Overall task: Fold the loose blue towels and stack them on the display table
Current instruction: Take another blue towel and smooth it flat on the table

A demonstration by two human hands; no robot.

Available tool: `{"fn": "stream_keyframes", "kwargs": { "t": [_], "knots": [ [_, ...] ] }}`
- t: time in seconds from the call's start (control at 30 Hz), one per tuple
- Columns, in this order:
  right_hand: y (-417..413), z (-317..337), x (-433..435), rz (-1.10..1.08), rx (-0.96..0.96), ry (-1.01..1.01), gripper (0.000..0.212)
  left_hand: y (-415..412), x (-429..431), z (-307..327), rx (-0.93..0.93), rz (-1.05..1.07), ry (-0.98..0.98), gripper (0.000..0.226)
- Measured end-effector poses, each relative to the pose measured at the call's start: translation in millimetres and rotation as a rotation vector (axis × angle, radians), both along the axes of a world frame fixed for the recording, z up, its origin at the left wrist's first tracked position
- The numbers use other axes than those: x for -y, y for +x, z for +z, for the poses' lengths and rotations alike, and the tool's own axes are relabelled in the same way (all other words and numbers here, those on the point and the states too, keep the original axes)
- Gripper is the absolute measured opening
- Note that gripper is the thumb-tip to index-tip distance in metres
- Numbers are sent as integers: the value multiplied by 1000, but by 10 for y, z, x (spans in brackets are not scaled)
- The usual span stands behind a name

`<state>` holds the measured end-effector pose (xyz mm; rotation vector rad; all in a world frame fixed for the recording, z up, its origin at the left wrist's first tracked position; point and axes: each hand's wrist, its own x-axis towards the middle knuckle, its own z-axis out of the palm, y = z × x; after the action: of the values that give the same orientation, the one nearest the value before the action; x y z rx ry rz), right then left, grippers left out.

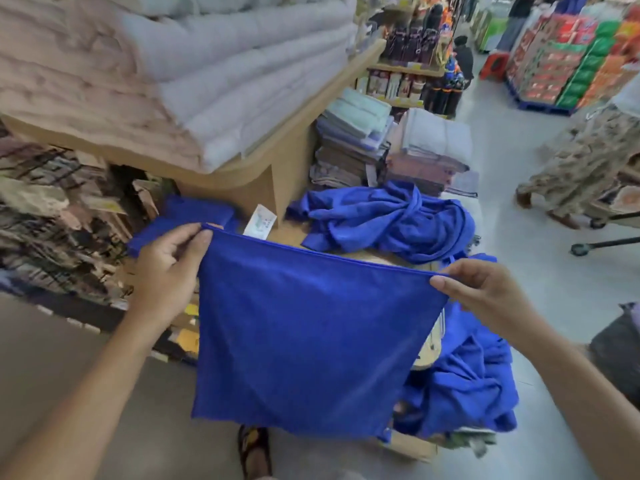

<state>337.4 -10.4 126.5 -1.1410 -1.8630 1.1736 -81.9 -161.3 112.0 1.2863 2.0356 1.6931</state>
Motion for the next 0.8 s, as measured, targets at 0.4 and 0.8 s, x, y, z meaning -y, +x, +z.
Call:
{"fn": "stream_keyframes", "kwargs": {
  "t": [0.4, 0.8],
  "knots": [
    [-480, -383, -917, -250, 18, -131, 9, -279, -1328, -438, 16, -36, -295, 26],
    [-810, -352, -1789, -396, 15, -72, 9, -523, -2249, -487, 261, -100, -509, 32]
  ]
}}
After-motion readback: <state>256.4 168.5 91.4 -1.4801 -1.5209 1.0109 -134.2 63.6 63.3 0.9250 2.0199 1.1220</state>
